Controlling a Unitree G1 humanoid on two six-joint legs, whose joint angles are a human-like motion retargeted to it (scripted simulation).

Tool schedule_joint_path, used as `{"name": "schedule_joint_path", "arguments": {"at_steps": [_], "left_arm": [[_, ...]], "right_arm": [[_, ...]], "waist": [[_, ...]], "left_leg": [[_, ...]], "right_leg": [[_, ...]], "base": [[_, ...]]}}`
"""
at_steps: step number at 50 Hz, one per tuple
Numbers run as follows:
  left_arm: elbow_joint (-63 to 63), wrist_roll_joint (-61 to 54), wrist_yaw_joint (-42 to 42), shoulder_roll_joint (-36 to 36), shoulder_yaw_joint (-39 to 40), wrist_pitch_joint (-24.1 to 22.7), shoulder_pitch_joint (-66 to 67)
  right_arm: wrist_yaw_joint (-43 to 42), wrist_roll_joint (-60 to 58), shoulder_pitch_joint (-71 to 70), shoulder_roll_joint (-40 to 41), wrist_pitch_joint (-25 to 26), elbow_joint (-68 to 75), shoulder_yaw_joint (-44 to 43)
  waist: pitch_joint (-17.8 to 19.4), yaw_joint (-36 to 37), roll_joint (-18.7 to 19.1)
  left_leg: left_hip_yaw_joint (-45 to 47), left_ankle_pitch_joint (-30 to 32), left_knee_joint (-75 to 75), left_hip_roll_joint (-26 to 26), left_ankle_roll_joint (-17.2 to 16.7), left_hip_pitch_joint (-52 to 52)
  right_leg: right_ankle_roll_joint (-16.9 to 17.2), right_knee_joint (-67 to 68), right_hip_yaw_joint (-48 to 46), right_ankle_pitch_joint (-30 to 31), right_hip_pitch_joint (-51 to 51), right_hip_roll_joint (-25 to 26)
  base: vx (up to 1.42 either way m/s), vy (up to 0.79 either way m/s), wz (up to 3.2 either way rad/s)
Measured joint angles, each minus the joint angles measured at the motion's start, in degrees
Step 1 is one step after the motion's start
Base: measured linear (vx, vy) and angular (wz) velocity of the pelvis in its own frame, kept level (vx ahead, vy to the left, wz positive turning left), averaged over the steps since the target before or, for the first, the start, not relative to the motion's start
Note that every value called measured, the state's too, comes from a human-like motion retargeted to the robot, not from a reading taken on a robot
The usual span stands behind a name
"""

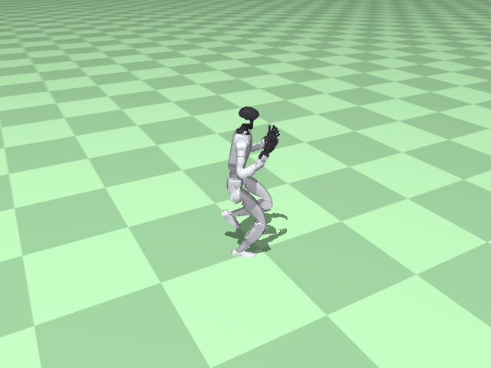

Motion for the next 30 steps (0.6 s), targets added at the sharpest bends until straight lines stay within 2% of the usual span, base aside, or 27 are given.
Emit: {"name": "schedule_joint_path", "arguments": {"at_steps": [3,5,8,10,12,14,17,20,23,26,30], "left_arm": [[-2.4,2.9,2.4,-1.7,1.6,-1.1,0.5],[-5.0,4.5,5.7,-2.1,1.8,-2.6,0.6],[-8.6,6.1,10.7,-2.8,1.4,-4.5,2.0],[-10.2,6.7,13.5,-3.5,0.4,-5.0,2.8],[-10.7,7.4,15.5,-3.7,-1.0,-4.6,3.5],[-10.2,8.7,16.9,-3.0,-2.5,-3.8,3.4],[-9.3,9.7,17.7,-2.2,-3.4,-2.9,3.0],[-8.3,9.6,17.1,-2.3,-2.6,-2.9,2.3],[-7.4,10.9,15.5,-2.6,0.0,-3.2,0.9],[-5.9,12.7,14.3,-2.6,2.1,-3.0,-1.1],[-3.5,14.0,13.8,-2.5,1.6,-2.5,-4.5]], "right_arm": [[-1.0,-0.4,-4.9,0.3,-1.3,-4.4,1.9],[-2.4,-0.8,-6.8,1.4,-2.1,-7.0,4.2],[-4.6,-1.9,-7.3,3.6,-2.8,-9.0,8.6],[-6.0,-2.5,-7.2,5.3,-3.1,-9.0,11.1],[-6.9,-2.8,-6.2,6.9,-2.7,-7.9,13.1],[-7.5,-2.9,-5.1,7.9,-2.4,-6.1,14.4],[-7.7,-3.3,-3.2,7.0,-2.0,-3.9,15.3],[-7.3,-3.5,-1.2,4.4,-2.2,-2.7,14.5],[-5.9,-2.6,0.5,1.9,-2.7,-2.1,11.5],[-4.9,-1.4,1.0,0.4,-3.2,-1.4,7.8],[-5.4,-0.1,-0.8,0.2,-4.0,0.3,4.9]], "waist": [[4.2,-0.3,-5.6],[7.7,-1.8,-9.7],[17.4,-2.0,-16.8],[21.0,-1.9,-21.0],[20.7,-3.0,-23.9],[17.4,-5.0,-24.7],[12.1,-8.0,-23.2],[8.6,-9.2,-19.6],[5.6,-9.4,-14.2],[2.5,-8.7,-8.2],[-0.7,-6.7,-1.3]], "left_leg": [[0.4,1.5,15.6,-4.0,0.4,-21.8],[1.2,2.1,17.8,-4.8,0.5,-34.2],[0.9,-3.0,10.3,-1.2,2.0,-36.2],[-0.7,-5.2,0.4,2.7,2.8,-36.4],[-3.6,-5.9,-11.8,6.0,3.1,-36.7],[-6.1,-6.4,-23.3,8.1,3.0,-36.7],[-6.6,-6.5,-29.9,9.6,2.8,-34.3],[-4.2,-5.7,-24.1,9.6,3.2,-29.7],[-1.5,-3.3,-14.7,8.2,2.6,-24.7],[0.0,-0.3,-7.8,5.6,0.5,-18.9],[1.1,1.7,-7.6,3.5,-2.1,-10.4]], "right_leg": [[1.1,1.6,4.4,-1.3,1.2,-6.5],[2.8,2.1,6.4,-2.1,3.8,-12.5],[5.9,2.3,9.0,-4.6,14.5,-22.1],[7.9,1.8,10.2,-6.4,19.2,-27.9],[9.4,1.0,11.0,-7.5,19.9,-31.6],[10.1,0.4,11.3,-7.9,17.5,-32.4],[9.9,0.2,11.5,-7.6,13.1,-30.8],[8.5,0.1,11.5,-6.9,10.1,-27.1],[6.3,-0.1,10.2,-6.2,7.1,-21.9],[4.0,-1.1,8.1,-5.1,4.6,-16.3],[2.2,-3.1,5.2,-3.5,3.3,-10.1]], "base": [[0.0,-0.03,0.3],[0.01,-0.05,0.29],[0.04,-0.05,-0.66],[0.05,-0.05,-0.97],[0.05,-0.04,-0.55],[0.06,-0.01,0.06],[0.11,0.03,0.32],[0.16,0.08,0.34],[0.17,0.1,0.43],[0.15,0.1,0.34],[0.12,0.09,0.08]]}}
